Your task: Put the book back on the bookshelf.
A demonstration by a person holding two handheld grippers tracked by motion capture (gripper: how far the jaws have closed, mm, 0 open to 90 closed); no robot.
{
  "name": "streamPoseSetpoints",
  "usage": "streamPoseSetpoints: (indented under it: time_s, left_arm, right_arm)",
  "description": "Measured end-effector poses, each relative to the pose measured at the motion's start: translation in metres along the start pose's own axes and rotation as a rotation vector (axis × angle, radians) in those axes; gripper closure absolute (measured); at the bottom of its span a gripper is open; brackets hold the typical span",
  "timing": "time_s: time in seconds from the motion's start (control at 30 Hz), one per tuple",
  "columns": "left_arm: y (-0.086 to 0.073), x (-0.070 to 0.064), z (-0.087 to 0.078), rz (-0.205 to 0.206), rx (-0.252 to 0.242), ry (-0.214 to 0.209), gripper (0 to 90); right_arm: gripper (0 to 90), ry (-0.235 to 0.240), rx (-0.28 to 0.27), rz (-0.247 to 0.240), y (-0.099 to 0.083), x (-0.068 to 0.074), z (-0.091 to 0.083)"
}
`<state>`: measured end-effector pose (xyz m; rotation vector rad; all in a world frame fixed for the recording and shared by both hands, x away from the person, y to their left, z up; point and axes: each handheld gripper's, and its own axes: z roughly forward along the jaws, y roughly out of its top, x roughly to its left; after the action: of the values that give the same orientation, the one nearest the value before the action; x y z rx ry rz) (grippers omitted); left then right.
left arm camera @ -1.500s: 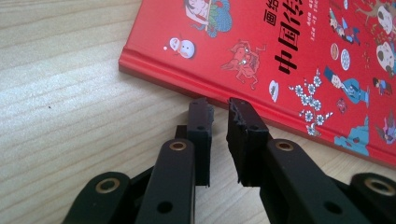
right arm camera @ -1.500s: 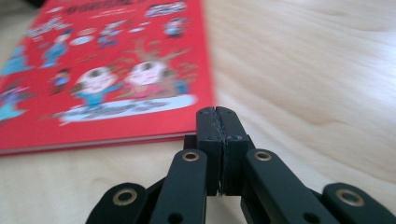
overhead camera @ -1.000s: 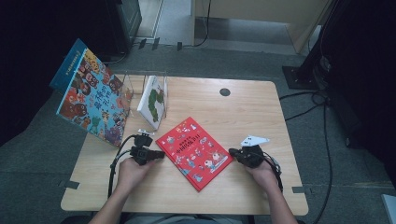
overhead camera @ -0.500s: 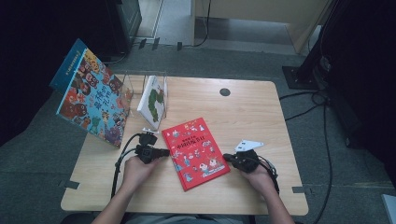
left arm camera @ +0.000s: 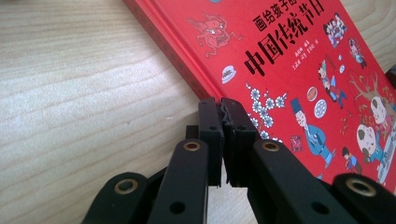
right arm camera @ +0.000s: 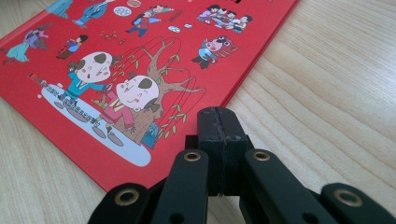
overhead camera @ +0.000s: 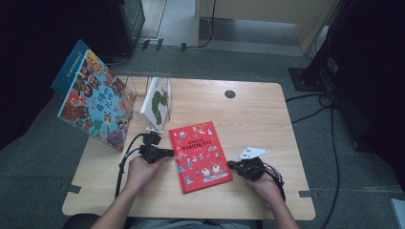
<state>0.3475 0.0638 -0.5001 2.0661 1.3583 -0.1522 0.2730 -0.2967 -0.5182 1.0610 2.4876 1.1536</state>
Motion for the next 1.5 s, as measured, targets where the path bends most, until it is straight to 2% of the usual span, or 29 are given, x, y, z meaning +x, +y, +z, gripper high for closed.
streamPoseSetpoints:
  time_s: [0.13, 0.33, 0.5, 0.67, 0.8, 0.93, 1.03, 1.1, 1.3, 1.37, 1.43, 1.5]
  left_arm:
    - [0.003, -0.001, 0.001, 0.017, 0.002, 0.011, 90.0]
    - [0.006, 0.002, 0.003, 0.008, -0.005, -0.004, 90.0]
    - [0.009, 0.002, 0.005, 0.013, -0.006, 0.0, 90.0]
    - [0.009, 0.002, 0.003, 0.014, 0.0, -0.004, 90.0]
    - [0.005, -0.001, 0.0, 0.01, -0.004, -0.015, 90.0]
    - [-0.002, -0.004, -0.001, 0.003, 0.011, -0.016, 90.0]
    - [-0.005, -0.005, -0.002, -0.001, 0.011, -0.014, 90.0]
    - [-0.006, -0.005, 0.0, -0.006, 0.015, -0.02, 90.0]
    - [-0.003, -0.009, 0.005, 0.011, 0.011, -0.005, 90.0]
    - [-0.004, -0.008, 0.004, 0.007, 0.018, -0.017, 90.0]
    - [-0.005, -0.008, 0.004, -0.001, 0.018, -0.025, 90.0]
    - [-0.005, -0.009, 0.005, -0.002, 0.014, -0.023, 90.0]
  right_arm:
    - [90.0, -0.005, -0.003, -0.014, 0.0, 0.003, 0.001]
    - [89.9, -0.005, -0.005, -0.014, -0.001, 0.005, 0.001]
    - [88.5, -0.007, -0.006, -0.021, 0.0, 0.006, 0.002]
    - [85.8, -0.012, -0.016, 0.0, 0.001, 0.001, 0.0]
    - [84.1, -0.038, -0.055, 0.057, 0.002, -0.005, -0.006]
    - [79.5, -0.06, -0.07, 0.105, 0.004, -0.008, -0.009]
    - [75.7, -0.061, -0.082, 0.135, 0.008, -0.008, -0.006]
    - [73.4, -0.045, -0.084, 0.175, 0.011, -0.008, -0.003]
    - [69.8, -0.034, -0.021, 0.208, 0.023, -0.01, 0.007]
    - [68.5, -0.034, 0.004, 0.24, 0.026, -0.012, 0.011]
    - [68.6, -0.02, 0.035, 0.3, 0.031, -0.016, 0.013]
    - [67.9, -0.01, 0.07, 0.338, 0.036, -0.018, 0.015]
